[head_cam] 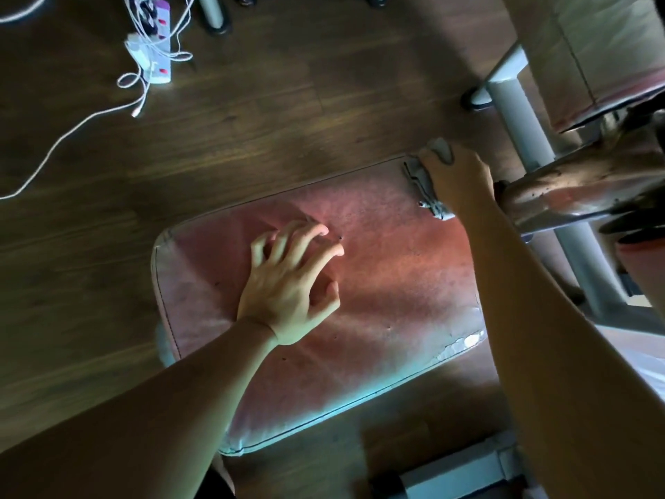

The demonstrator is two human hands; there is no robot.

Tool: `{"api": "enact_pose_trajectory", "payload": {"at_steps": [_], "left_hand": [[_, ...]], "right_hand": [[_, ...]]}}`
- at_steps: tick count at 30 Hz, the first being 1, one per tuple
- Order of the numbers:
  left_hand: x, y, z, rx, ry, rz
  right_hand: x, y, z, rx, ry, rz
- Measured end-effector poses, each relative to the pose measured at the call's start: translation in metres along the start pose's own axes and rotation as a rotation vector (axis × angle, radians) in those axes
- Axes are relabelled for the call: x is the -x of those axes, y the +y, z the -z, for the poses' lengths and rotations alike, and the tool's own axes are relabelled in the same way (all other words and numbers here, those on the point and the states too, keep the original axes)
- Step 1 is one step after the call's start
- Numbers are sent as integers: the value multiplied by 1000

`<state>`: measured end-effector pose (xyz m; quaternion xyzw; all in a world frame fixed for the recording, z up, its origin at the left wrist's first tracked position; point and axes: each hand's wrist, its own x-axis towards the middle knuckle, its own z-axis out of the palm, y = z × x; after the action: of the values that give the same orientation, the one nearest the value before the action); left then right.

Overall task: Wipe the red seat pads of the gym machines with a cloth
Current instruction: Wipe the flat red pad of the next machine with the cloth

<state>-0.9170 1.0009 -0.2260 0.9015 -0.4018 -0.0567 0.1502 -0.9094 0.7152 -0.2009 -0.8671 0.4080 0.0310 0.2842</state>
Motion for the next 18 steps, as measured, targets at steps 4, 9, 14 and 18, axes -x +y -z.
{"api": "enact_pose_trajectory", "payload": {"at_steps": [4, 9, 14, 18], "left_hand": [[0, 0, -2, -9, 11, -4], [-1, 1, -3, -37, 4, 4], [0, 2, -5, -61, 9, -14], [2, -1, -6, -46, -24, -14]], "right_hand": [[28, 11, -9, 13, 167, 143], [86, 29, -26, 175, 320, 219], [142, 37, -41, 171, 422, 175], [193, 29, -70, 130, 508, 67]]}}
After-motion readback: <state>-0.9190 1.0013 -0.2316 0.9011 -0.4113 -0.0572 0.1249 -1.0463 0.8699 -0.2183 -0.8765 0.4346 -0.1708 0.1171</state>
